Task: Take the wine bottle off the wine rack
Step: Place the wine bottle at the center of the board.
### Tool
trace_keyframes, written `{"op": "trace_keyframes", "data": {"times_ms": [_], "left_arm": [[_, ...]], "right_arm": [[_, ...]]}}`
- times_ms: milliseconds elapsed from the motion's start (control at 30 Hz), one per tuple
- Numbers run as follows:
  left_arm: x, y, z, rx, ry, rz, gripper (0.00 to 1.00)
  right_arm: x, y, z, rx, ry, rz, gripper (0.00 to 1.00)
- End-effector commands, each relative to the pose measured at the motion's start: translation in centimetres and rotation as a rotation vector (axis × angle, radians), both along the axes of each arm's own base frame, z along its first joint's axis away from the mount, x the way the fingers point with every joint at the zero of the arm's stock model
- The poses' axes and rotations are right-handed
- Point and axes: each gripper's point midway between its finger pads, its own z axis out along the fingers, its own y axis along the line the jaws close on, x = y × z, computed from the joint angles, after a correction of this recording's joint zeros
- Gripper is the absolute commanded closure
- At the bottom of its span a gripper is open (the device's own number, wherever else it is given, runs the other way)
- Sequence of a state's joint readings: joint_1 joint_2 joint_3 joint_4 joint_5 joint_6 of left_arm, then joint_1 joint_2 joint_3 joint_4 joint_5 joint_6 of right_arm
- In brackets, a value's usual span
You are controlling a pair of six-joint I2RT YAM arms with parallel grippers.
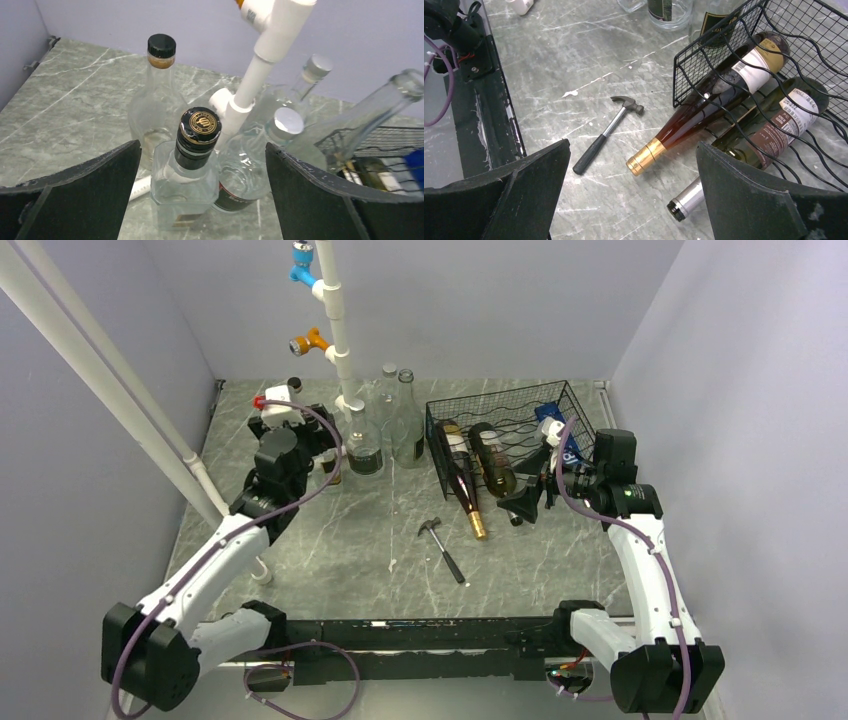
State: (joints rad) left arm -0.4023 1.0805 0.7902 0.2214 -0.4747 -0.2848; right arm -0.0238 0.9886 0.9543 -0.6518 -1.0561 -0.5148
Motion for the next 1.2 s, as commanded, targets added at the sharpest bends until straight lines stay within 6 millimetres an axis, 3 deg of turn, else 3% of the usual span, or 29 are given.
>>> {"op": "trace_keyframes", "data": {"times_ms": [0, 267, 533, 800, 1167], "left_arm": [[-2.1, -0.8, 3.0, -0.098, 0.008, -0.069, 0.01], [-5.0, -3.4, 4.3, -0.099, 0.01, -0.28, 0.0], [-7.5, -8.6, 5.9, -0.031, -0.042, -0.639, 0.01], [-9.2, -13.6, 3.5, 0.042, 0.006, -0.983, 0.01], [-10.7, -13.4, 1.9, 0.185, -0.016, -0.976, 0.0]], "right_arm": [[0.4, -0.1, 0.5, -0.002, -0.037, 0.006, 0.0], [1.0, -0.2, -1.2, 0.012, 0.06, -0.042, 0.0], [1.3, -0.6, -2.1, -0.023, 0.048, -0.041, 0.0], [1.9, -2.5, -2.3, -0.034, 0.022, -0.099, 0.0], [4.0, -6.6, -2.9, -0.081, 0.021, -0.264, 0.0]]}}
